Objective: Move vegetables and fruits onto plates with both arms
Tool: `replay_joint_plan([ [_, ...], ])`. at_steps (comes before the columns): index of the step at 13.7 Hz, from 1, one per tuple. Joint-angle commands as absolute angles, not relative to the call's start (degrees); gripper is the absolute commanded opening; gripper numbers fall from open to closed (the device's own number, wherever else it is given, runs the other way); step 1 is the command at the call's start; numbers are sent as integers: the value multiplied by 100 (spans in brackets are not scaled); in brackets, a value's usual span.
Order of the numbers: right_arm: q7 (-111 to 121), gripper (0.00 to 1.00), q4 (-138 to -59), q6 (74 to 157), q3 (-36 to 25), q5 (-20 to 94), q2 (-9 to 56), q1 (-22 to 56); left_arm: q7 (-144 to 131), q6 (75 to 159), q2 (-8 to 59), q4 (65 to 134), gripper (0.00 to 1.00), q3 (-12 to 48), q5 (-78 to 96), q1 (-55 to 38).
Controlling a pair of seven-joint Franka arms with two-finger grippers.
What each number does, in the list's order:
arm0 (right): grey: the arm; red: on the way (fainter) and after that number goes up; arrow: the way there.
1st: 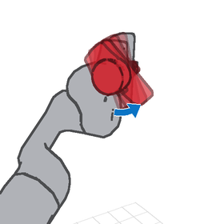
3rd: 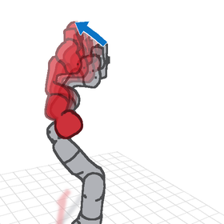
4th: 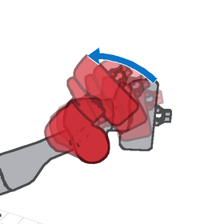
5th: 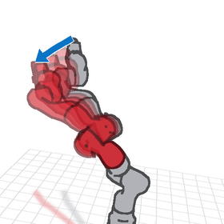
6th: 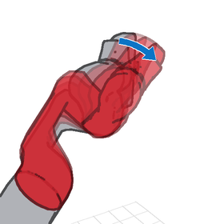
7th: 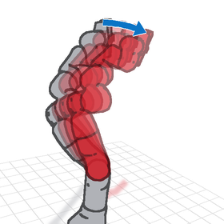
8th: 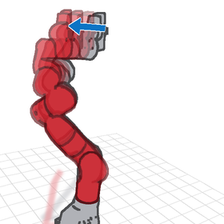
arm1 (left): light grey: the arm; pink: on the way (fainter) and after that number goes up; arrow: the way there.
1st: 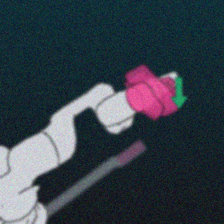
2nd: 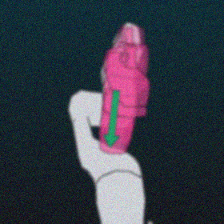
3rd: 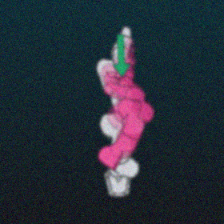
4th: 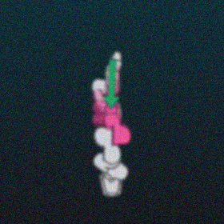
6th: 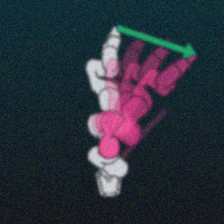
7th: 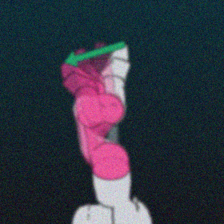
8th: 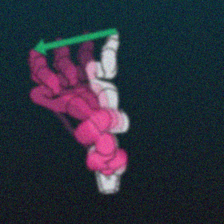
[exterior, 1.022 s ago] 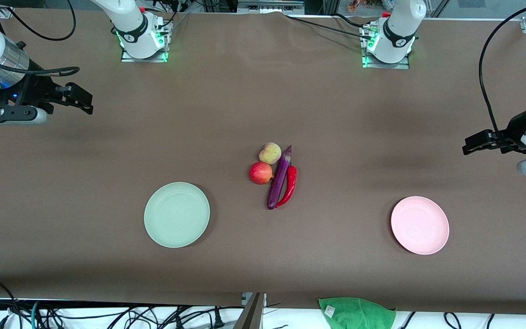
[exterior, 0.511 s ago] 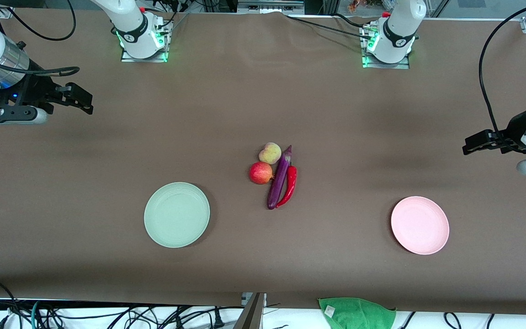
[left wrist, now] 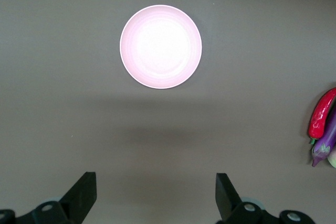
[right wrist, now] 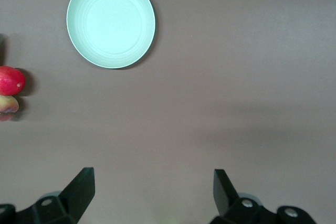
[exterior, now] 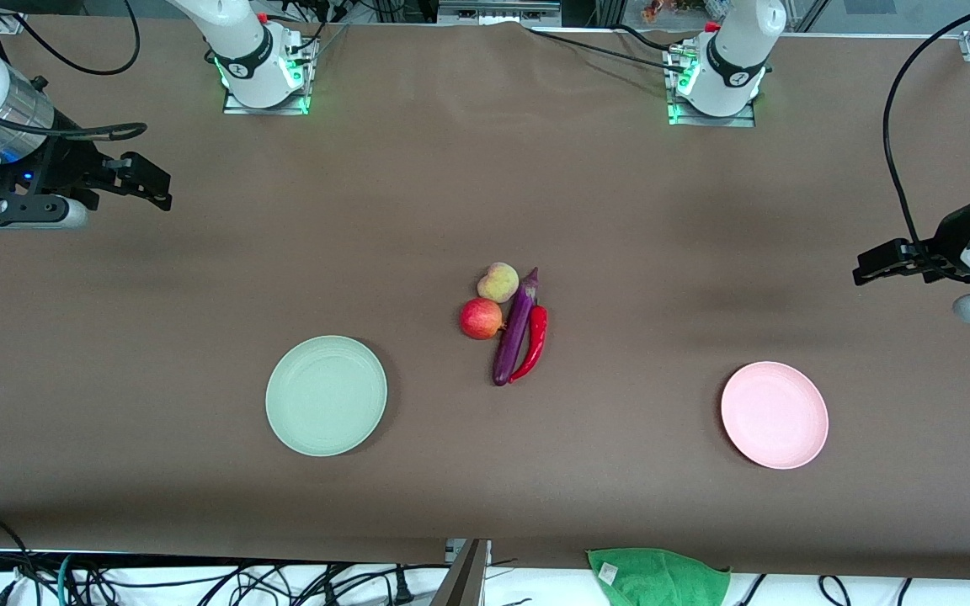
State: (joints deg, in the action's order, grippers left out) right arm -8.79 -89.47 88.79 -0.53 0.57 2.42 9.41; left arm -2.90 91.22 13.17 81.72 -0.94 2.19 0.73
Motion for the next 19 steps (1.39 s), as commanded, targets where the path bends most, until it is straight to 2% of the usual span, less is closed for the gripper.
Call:
replay_joint_plan([
  [1,-932,100,-8930,8851,-18,141,185,896,-193,9018,1389,7989,100,-97,220,88],
  [19,-932,100,-8930,8851,-18,141,185,896,-193,8895,1397,7989,100,-79,211,18],
])
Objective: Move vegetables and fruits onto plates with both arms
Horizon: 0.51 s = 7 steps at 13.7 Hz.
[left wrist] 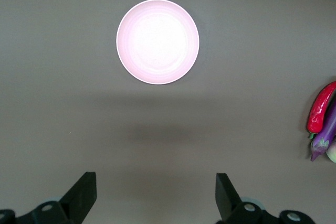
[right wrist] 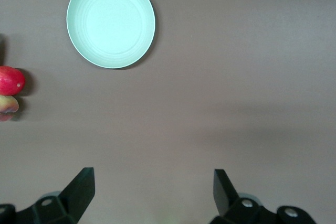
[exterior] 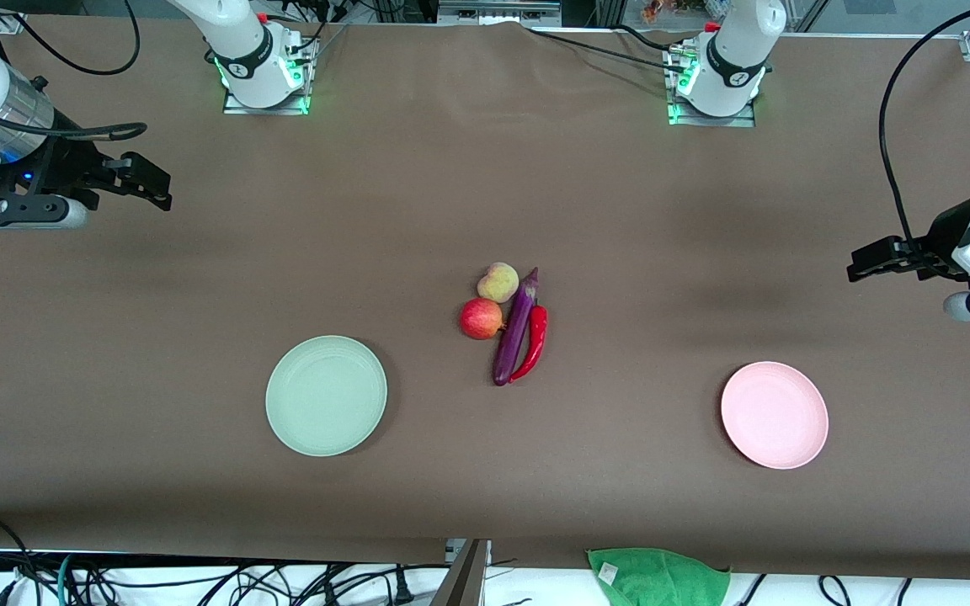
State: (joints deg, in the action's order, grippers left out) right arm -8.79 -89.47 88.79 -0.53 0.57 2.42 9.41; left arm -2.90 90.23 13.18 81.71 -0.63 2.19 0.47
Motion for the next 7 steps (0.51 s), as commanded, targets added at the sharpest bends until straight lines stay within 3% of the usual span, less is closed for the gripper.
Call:
replay_joint_plan([
  [1,-932,100,-8930,8851,-18,141,185,896,-193,8895,1397,7989,100,-88,211,26],
  [7,-932,100,-8930,8851,-18,141,185,896,-176,8886,1318,8130,100,-88,211,123],
])
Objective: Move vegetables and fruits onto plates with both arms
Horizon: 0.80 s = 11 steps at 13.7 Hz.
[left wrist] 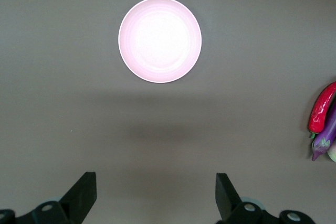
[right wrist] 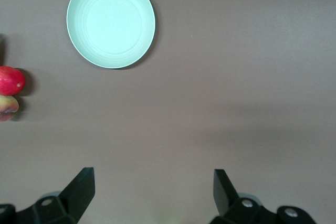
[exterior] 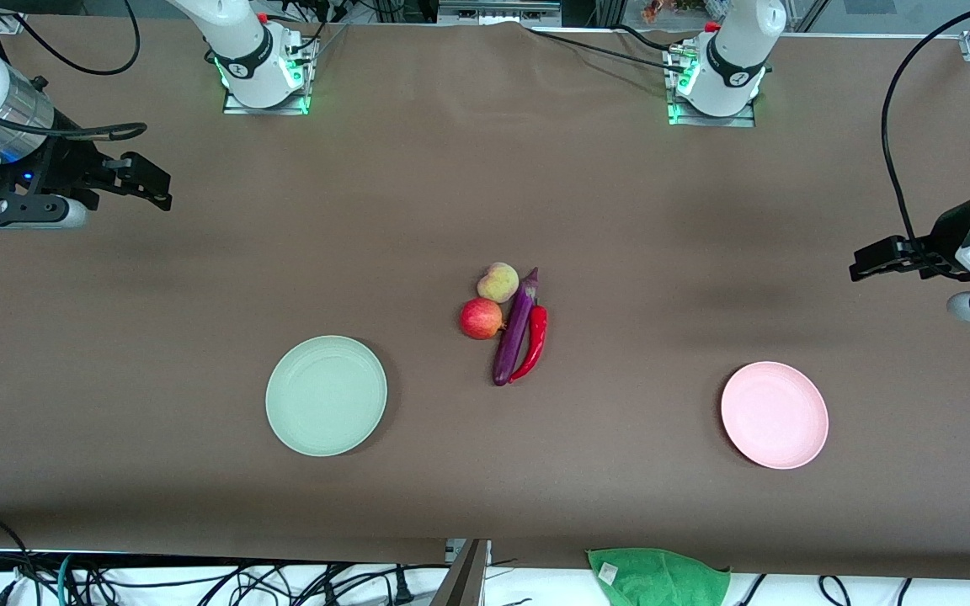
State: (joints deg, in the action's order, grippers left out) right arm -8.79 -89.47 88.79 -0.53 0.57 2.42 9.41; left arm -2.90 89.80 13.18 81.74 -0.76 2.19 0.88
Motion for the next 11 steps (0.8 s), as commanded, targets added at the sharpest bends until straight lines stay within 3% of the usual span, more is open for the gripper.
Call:
replay_joint_plan([
  [1,-932,100,-8930,8851,-18,141,185,896,-176,8894,1310,8130,100,-88,211,140],
  [11,-932,100,-8930,8851,-18,141,185,896,140,9087,1581,8253,100,-97,403,299],
])
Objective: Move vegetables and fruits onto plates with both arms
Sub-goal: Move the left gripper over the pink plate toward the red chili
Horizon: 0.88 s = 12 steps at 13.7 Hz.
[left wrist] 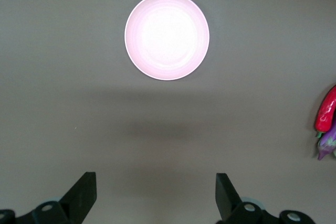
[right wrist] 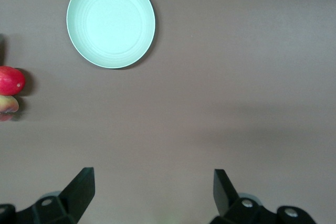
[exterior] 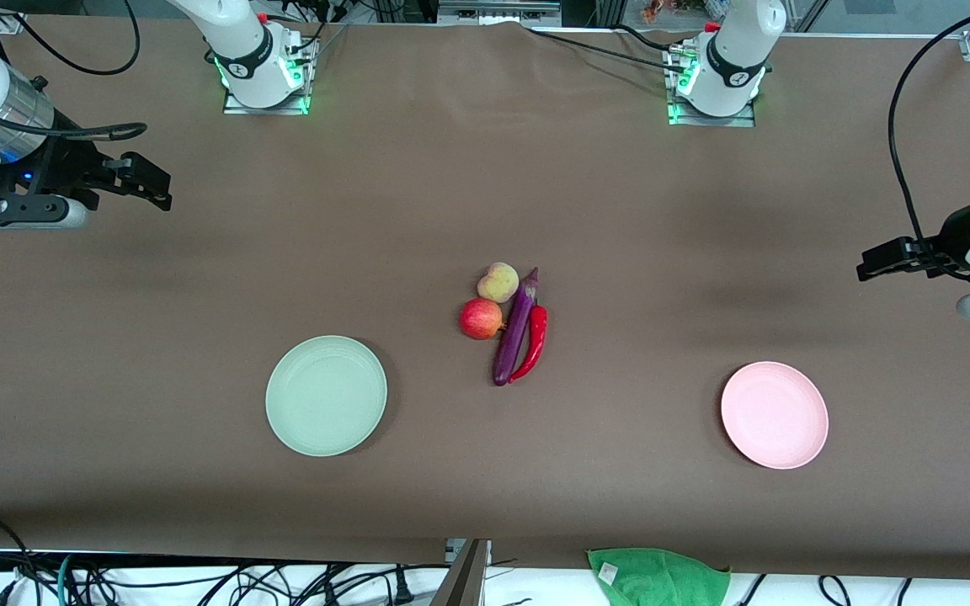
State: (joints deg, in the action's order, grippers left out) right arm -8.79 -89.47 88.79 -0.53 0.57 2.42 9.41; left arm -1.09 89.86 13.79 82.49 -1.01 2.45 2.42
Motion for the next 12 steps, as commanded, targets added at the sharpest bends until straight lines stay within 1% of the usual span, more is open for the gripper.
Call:
replay_joint_plan([
  [1,-932,100,-8930,8851,-18,141,185,896,141,9366,1721,8305,100,-79,456,238],
  [7,-932,100,-8930,8842,-18,141,185,896,35,11045,2820,8332,100,-27,562,-342],
  [11,-932,100,-8930,8842,-18,141,185,896,-192,11986,3418,8332,100,509,589,-413],
  [12,-932,100,-8930,8842,-18,141,185,896,-306,12171,3541,8332,100,562,589,-500],
])
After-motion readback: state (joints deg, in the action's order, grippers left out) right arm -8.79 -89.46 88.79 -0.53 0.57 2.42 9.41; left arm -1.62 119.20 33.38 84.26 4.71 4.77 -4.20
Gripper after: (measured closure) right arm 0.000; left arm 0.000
